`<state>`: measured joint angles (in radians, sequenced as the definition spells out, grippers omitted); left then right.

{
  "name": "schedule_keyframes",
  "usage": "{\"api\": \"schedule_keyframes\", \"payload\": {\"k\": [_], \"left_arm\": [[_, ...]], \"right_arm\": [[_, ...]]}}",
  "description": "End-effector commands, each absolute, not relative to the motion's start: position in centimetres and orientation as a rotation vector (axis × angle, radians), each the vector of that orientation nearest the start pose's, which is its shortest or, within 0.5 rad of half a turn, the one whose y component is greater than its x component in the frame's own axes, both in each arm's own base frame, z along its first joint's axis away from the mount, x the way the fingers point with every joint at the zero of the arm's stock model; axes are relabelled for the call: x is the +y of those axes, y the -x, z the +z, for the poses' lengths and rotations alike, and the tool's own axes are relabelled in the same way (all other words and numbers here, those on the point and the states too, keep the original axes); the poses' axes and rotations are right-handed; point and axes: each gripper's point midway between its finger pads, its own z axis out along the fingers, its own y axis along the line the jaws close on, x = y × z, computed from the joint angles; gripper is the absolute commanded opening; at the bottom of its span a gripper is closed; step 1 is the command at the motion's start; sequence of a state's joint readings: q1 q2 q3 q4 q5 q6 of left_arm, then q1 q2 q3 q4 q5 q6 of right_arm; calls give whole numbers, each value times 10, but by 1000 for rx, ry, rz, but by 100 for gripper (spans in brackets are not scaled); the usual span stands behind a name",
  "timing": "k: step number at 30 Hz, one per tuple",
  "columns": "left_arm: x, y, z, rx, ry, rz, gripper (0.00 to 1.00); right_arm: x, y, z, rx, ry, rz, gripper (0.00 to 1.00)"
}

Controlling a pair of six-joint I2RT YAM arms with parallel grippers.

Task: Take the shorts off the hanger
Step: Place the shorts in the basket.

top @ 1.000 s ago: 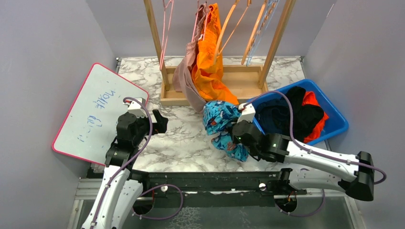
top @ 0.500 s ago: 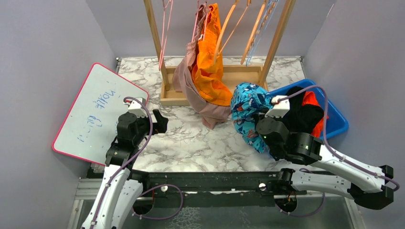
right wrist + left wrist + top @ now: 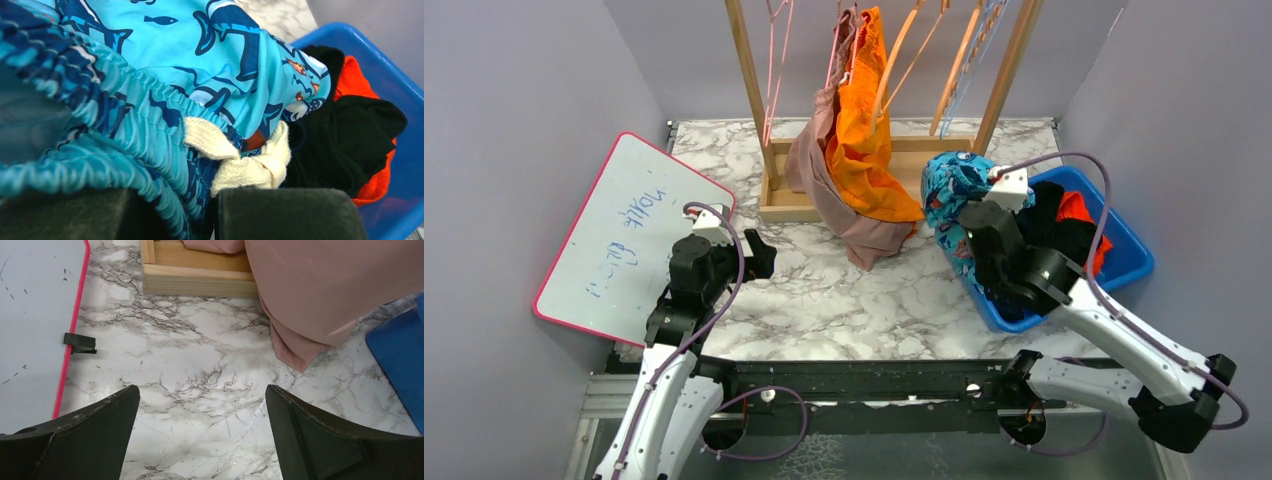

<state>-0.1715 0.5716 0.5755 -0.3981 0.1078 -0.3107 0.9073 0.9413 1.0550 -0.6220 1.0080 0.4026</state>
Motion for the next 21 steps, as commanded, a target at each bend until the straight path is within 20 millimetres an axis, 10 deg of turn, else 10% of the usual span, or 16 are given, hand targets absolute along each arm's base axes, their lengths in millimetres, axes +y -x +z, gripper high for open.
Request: {"api": "schedule_keyframes", "payload": {"k": [1, 11, 21], "left_arm": [[-75, -248, 189, 1960, 68, -428, 98], [-77, -249, 186, 1974, 60, -434, 98], [-81, -248, 189, 1964, 39, -457, 98]], "right_arm": [[78, -287, 263, 1926, -202, -148, 1], [-9, -283, 277, 1849, -498, -258, 1], [3, -265, 165, 2106, -696, -71, 1]]}}
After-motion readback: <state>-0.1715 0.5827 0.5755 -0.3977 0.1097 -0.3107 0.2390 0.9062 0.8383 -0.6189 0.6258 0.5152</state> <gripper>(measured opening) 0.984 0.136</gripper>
